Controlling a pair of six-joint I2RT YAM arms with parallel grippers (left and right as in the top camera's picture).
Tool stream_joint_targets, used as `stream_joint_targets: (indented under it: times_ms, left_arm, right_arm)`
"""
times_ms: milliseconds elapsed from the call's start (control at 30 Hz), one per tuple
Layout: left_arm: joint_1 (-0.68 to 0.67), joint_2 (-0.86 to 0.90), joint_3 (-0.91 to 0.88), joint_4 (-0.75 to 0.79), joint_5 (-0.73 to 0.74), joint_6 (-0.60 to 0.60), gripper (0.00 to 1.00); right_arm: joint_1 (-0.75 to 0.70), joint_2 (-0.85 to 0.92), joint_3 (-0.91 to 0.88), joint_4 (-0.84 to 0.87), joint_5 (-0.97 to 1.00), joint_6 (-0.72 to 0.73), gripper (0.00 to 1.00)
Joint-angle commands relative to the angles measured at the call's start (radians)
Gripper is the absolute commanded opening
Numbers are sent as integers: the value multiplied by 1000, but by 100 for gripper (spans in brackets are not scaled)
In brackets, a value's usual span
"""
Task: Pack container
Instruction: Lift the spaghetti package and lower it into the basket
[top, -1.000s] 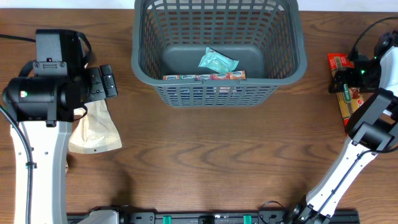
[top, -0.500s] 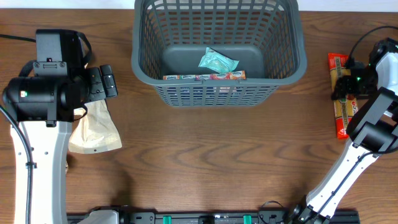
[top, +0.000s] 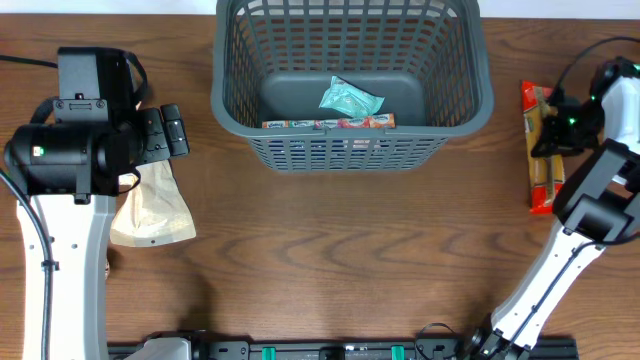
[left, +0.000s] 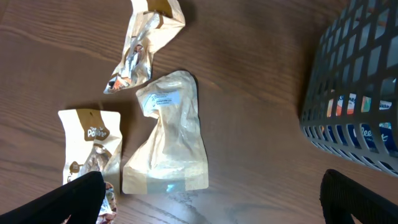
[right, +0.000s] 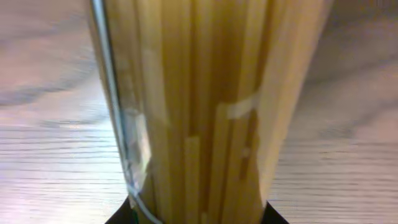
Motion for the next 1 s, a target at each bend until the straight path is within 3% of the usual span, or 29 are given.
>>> stream_joint_targets:
  times_ms: [0,333,733,833,967]
  left_arm:
    - [4,-1,-3,-3,-4,14,100]
    - [4,-1,-2,-18,-4,14,100]
    - [4,-1,-2,-33,-4,14,100]
    - [4,-1,-2,-34,-4,14,100]
    - [4,-1,-2,-45,-4,14,100]
  right_arm:
    - [67,-11,132,-28,-63,45,1]
    - [172,-196,536,-123,-73,98,1]
    - [348,-481,590,-71,-73,27,1]
    - [417,-522,590,-24,-106,-53,1]
    - [537,-535,589,-27,-227,-294,1]
